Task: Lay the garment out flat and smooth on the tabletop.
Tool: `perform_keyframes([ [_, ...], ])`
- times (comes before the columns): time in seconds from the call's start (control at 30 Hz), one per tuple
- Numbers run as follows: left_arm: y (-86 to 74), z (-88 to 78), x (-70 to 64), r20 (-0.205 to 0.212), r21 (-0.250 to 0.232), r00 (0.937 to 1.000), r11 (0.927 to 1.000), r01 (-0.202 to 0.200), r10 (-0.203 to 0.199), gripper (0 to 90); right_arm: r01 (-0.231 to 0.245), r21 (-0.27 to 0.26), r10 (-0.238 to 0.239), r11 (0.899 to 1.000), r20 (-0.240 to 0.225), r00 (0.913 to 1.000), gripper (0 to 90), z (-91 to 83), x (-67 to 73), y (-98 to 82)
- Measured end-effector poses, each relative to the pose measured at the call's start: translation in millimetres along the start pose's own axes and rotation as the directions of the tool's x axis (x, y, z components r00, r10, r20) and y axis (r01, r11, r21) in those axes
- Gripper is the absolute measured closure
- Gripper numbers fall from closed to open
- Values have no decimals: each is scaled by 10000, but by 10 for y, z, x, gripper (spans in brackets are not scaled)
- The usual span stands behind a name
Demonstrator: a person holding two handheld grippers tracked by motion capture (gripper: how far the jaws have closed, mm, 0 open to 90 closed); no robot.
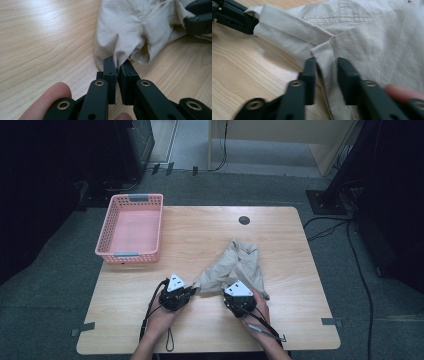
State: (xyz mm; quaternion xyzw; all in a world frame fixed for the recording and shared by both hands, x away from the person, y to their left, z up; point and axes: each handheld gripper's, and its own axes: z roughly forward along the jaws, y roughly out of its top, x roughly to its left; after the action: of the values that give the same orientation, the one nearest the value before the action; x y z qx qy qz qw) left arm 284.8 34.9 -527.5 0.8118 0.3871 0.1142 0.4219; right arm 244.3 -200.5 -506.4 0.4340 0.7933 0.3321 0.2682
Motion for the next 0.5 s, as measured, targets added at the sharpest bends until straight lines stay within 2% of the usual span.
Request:
perform_keyframes([
  [0.13, 0, 0, 0, -10, -7, 10000, 10000, 18, -18, 854, -212, -223, 208, 9995, -176, 9996, 893, -51, -101, -6],
  [0.33, 0, 1, 0, -26, -4, 10000, 10000, 23, -23, 856, -743, -548, 717, 9957, -473, 9963, 900, -203, -294, 2],
  [0.5, 1, 1, 0, -50, 9, 10000, 10000, 24, -24, 857, -1160, -834, 1136, 9897, -333, 9930, 899, -361, -489, -18],
])
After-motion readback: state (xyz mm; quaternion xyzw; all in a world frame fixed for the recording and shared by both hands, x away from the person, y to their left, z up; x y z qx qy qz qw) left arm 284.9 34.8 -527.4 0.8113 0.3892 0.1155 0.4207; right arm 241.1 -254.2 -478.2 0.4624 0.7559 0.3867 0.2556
